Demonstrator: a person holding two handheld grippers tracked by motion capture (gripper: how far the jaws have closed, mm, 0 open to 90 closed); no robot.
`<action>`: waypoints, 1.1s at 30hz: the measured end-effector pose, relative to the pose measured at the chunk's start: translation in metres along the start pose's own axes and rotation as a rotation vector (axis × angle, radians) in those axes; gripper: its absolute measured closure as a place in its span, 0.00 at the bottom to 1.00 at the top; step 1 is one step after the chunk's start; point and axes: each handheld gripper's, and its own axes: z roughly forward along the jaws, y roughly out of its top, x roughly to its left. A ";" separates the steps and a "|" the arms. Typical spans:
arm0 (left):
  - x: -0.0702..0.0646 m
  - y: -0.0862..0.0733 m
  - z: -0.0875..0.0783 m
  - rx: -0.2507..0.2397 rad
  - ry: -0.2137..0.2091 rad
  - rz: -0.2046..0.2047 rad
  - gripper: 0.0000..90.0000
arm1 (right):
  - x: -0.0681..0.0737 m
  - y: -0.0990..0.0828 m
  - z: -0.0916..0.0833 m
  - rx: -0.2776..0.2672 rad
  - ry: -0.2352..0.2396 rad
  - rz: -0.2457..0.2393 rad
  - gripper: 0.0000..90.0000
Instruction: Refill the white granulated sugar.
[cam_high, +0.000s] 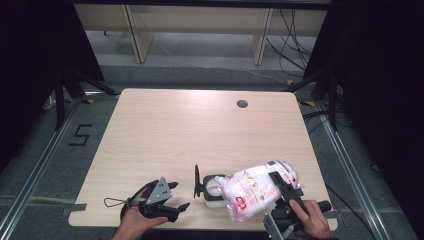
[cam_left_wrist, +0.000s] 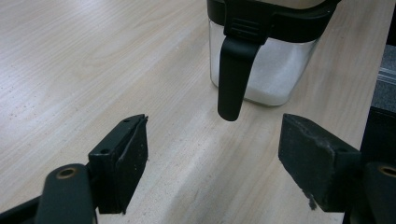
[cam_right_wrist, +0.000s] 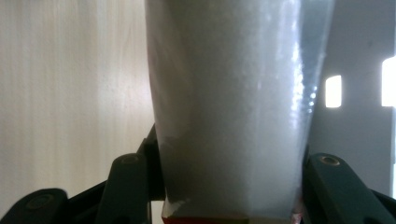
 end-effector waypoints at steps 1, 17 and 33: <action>0.000 0.000 0.000 -0.009 0.000 -0.009 0.26 | 0.002 -0.001 0.000 -0.003 0.006 0.045 0.58; 0.000 0.000 0.001 -0.010 -0.001 -0.014 0.26 | 0.013 -0.022 0.022 -0.111 0.165 0.458 0.60; 0.002 -0.001 0.000 -0.002 -0.004 -0.015 0.26 | 0.025 -0.053 0.070 -0.179 0.309 0.825 0.61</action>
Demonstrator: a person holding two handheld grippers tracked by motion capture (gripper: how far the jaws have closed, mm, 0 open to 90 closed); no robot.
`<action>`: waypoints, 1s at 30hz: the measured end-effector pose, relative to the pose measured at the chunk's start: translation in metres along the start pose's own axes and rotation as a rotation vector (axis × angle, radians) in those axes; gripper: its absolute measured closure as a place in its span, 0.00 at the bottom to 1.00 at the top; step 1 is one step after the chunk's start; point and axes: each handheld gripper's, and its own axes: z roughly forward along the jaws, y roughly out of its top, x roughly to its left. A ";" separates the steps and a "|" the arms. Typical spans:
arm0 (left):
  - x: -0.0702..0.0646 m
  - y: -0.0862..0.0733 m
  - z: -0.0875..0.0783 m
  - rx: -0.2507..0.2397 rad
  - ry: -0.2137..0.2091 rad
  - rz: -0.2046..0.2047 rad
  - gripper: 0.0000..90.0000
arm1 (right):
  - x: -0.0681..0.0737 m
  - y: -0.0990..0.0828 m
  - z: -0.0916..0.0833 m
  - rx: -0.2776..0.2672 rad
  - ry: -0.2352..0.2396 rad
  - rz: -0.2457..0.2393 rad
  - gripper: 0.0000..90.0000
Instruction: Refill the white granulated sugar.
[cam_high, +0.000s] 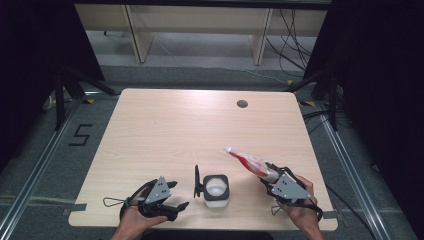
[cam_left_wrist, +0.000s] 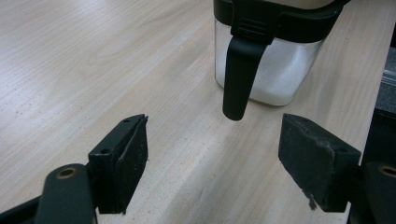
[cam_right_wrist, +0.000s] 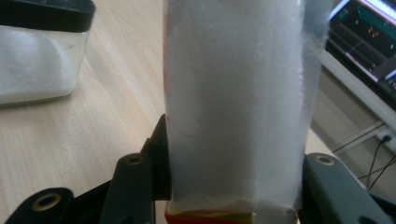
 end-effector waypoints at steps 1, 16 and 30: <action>-0.001 0.000 0.000 -0.010 -0.001 -0.009 0.26 | 0.000 -0.002 0.001 0.003 -0.001 0.028 0.61; 0.000 0.000 -0.001 -0.004 0.017 0.006 0.26 | -0.019 -0.030 0.003 -0.043 0.015 0.281 0.62; 0.000 0.000 0.000 -0.018 0.014 -0.004 0.26 | -0.019 -0.033 -0.004 -0.014 0.017 0.366 0.62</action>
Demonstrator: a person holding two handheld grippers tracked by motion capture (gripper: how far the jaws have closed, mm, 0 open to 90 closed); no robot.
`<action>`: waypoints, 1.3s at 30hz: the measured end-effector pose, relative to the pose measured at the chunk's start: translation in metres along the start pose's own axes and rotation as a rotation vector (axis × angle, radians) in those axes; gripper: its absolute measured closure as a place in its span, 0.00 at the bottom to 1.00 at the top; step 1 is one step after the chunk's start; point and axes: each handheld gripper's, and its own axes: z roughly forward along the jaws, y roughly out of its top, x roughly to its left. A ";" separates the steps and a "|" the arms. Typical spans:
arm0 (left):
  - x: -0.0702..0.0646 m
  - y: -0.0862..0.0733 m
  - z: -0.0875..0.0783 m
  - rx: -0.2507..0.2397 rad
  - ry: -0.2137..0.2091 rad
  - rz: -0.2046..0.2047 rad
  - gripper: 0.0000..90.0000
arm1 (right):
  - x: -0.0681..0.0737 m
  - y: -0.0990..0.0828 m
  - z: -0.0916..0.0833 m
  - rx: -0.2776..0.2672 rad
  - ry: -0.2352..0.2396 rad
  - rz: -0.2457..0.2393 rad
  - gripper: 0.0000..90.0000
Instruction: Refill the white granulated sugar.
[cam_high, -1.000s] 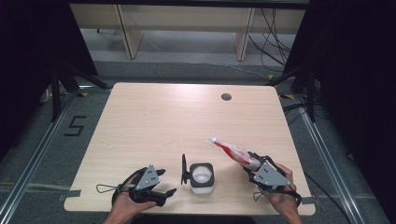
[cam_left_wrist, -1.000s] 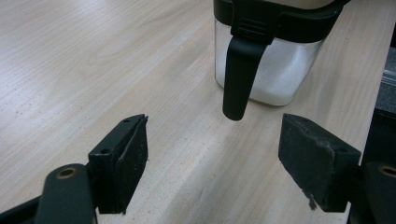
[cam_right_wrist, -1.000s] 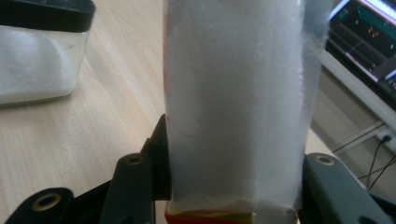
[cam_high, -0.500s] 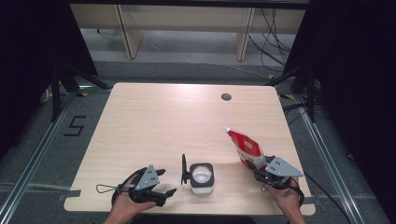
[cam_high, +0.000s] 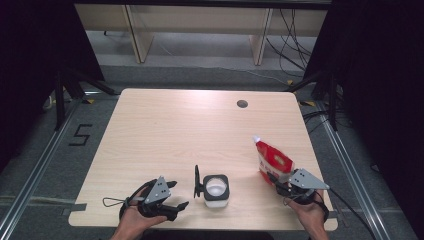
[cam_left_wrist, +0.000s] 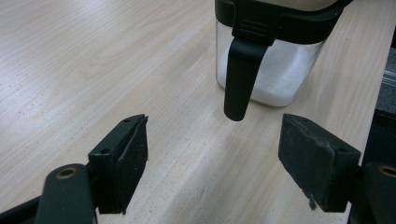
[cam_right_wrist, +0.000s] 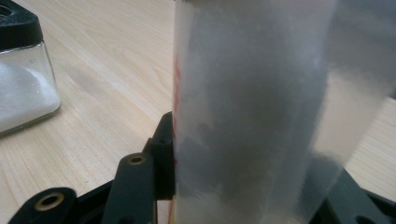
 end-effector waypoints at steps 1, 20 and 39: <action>0.000 0.000 0.000 -0.002 -0.001 -0.001 0.26 | -0.001 0.000 0.000 0.003 0.000 -0.007 0.62; 0.002 0.001 -0.002 0.007 0.002 0.027 0.26 | -0.005 -0.008 -0.012 -0.015 -0.032 0.105 0.61; 0.001 0.000 -0.002 0.010 0.009 0.003 0.26 | -0.001 -0.007 -0.035 0.018 -0.064 0.242 0.38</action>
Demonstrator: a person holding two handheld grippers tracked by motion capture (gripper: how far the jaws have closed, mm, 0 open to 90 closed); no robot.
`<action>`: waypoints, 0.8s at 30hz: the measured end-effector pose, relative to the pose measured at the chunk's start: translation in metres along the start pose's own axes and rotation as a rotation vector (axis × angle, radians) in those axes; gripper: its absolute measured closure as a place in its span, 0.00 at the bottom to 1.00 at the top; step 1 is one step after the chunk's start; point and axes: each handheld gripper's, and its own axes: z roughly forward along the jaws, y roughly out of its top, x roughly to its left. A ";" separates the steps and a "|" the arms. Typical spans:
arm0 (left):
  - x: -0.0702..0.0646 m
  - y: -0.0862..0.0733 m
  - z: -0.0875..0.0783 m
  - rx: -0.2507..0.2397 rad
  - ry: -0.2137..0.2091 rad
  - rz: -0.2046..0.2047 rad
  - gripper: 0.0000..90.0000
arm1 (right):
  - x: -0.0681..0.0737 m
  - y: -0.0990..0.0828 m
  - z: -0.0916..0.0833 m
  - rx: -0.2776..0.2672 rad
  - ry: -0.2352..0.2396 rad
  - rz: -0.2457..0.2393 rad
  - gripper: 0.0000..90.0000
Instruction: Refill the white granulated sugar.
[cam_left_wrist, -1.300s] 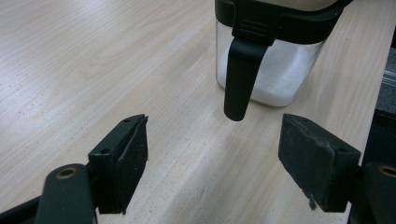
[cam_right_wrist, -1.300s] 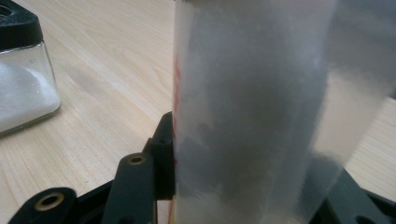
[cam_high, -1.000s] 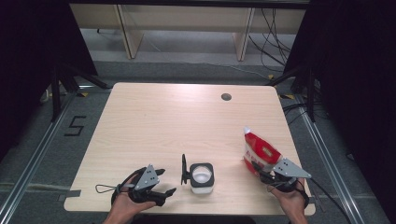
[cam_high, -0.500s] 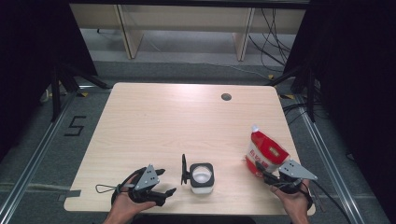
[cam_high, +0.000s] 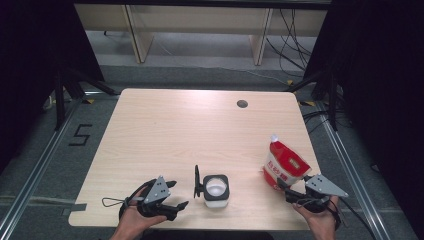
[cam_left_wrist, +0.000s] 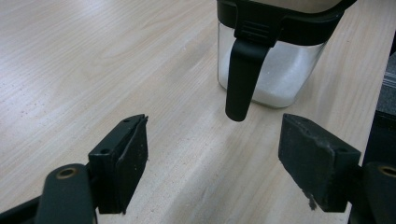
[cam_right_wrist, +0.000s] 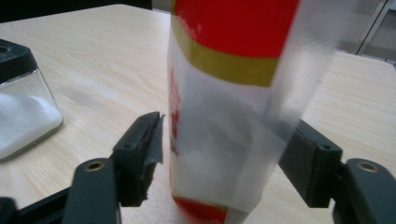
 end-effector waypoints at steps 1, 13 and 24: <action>0.001 0.000 0.000 -0.001 -0.001 0.010 0.26 | -0.002 0.000 0.000 -0.017 -0.007 -0.033 0.36; 0.002 0.000 -0.001 -0.012 -0.004 0.005 0.26 | 0.004 -0.005 -0.024 0.023 -0.058 0.025 0.30; 0.001 -0.001 0.000 -0.015 -0.002 -0.020 0.26 | 0.014 -0.009 -0.031 0.071 -0.060 0.028 0.27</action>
